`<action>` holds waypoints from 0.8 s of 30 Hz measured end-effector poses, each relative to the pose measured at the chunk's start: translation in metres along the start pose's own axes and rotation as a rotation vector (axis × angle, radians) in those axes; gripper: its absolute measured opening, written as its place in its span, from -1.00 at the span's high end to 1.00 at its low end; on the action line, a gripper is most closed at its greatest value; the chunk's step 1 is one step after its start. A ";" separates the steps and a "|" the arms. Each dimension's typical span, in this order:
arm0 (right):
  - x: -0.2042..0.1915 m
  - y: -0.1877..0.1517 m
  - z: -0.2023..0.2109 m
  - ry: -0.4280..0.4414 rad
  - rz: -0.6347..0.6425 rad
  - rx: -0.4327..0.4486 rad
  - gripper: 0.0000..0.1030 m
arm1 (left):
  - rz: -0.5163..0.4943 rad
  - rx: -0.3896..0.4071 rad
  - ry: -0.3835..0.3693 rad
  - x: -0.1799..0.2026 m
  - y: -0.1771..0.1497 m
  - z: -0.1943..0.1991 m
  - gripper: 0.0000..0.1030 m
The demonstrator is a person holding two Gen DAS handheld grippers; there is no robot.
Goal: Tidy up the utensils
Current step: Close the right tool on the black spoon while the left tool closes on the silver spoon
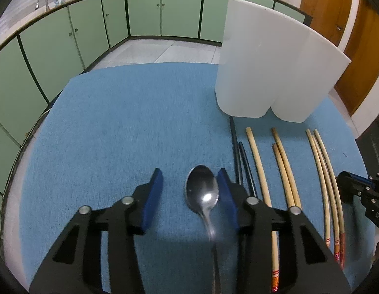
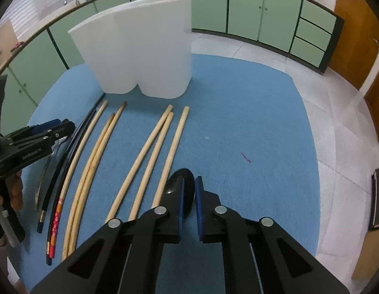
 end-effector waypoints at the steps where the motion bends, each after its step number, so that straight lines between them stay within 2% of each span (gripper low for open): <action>1: 0.002 -0.004 0.003 -0.001 -0.013 0.004 0.72 | -0.003 0.003 0.000 0.001 -0.001 0.000 0.20; 7: 0.007 -0.015 0.020 0.028 -0.050 0.030 0.64 | -0.004 0.004 -0.009 0.002 -0.005 0.003 0.19; 12: 0.000 -0.004 0.022 0.026 -0.042 0.047 0.39 | 0.002 0.000 -0.020 0.002 -0.006 0.004 -0.04; 17: -0.001 -0.007 0.008 0.008 -0.036 0.005 0.39 | -0.006 0.001 -0.016 0.004 -0.007 0.003 -0.15; 19: 0.000 -0.006 0.001 0.025 -0.055 0.000 0.39 | -0.012 0.002 -0.012 0.005 -0.007 0.001 -0.18; 20: 0.001 -0.006 0.001 0.030 -0.065 0.003 0.46 | -0.016 0.002 -0.009 0.006 -0.007 0.000 -0.19; 21: 0.002 -0.006 0.001 0.030 -0.067 0.005 0.65 | -0.021 0.003 -0.005 0.008 -0.006 -0.001 -0.19; 24: 0.003 -0.006 0.003 0.037 -0.066 0.006 0.81 | -0.025 0.008 -0.001 0.007 -0.004 -0.002 -0.16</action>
Point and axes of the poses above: each gripper's, at about its wrist camera, not at the fingertips, and z roughly against the way its jaws point, x to its right, y to its top, the point moved 3 cm from there along -z, roughly the way its jaws point, and after that the axes turned 1 degree about z, right-handed, at the moved point
